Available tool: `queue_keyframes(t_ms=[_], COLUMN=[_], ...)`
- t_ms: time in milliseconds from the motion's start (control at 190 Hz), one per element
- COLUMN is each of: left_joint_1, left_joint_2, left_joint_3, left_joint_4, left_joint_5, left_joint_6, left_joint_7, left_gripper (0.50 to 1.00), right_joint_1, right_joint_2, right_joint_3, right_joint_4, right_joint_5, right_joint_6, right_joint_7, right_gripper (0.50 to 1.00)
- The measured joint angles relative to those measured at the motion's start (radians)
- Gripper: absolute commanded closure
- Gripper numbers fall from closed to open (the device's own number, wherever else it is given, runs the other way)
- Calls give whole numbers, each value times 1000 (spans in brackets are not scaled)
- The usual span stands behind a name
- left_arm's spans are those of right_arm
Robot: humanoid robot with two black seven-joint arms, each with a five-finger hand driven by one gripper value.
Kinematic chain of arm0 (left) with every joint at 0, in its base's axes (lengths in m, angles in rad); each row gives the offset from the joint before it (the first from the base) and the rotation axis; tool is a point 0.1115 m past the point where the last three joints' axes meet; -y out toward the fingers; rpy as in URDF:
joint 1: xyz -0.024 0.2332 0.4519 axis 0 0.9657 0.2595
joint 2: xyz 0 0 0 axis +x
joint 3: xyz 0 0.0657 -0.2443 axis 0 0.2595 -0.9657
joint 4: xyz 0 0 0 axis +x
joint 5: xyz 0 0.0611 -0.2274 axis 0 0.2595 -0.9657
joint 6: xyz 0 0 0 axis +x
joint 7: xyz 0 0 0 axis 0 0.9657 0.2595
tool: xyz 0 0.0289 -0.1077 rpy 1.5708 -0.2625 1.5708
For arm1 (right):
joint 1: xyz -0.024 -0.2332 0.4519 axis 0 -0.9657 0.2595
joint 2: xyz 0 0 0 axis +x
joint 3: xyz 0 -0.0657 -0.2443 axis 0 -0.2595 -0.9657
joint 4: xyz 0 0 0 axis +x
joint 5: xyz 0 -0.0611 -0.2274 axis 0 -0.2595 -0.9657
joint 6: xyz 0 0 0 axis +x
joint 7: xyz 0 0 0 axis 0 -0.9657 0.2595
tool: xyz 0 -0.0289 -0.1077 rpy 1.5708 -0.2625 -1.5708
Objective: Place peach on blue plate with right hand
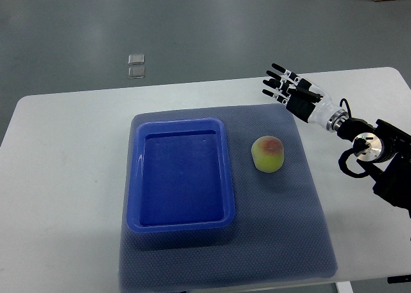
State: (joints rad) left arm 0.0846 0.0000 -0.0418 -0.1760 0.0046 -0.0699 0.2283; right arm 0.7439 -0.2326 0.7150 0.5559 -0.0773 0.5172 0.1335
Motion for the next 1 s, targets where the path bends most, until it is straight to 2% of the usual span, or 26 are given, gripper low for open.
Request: queue_keyframes(t_ms=[111,279,385,554,722,1002], left_joint_1=[1,1,1,1,0,0], left_joint_2=[0,0,0,0,0,0], left_joint_3=[0,0,0,-1,0,0], left_joint_4=[1,1,1,1,1,1], left_joint_5=[0,0,0,0,0,0], left_joint_6=[0,0,0,-1,-1,-1], left_joint_7=[0,0,0,-1,-1,-1], left_gripper=[500,500,500,500,500,500], right_joint_1=[5,21,26,36,61,168], right_joint_2=[-18,-33,-47,-115,-154,-201], right_joint_3=[1,1,-1,-3,-8,-133], right_joint_4=[3,23,69,207,322,391], right_joint_5=[-69,-239,-365,-658,-945,-1270], right_joint_6=[35,89,93,94,94,94], right_joint_7=[6,54,84,165,198,250], right_gripper=[568,568,568,568,570,570])
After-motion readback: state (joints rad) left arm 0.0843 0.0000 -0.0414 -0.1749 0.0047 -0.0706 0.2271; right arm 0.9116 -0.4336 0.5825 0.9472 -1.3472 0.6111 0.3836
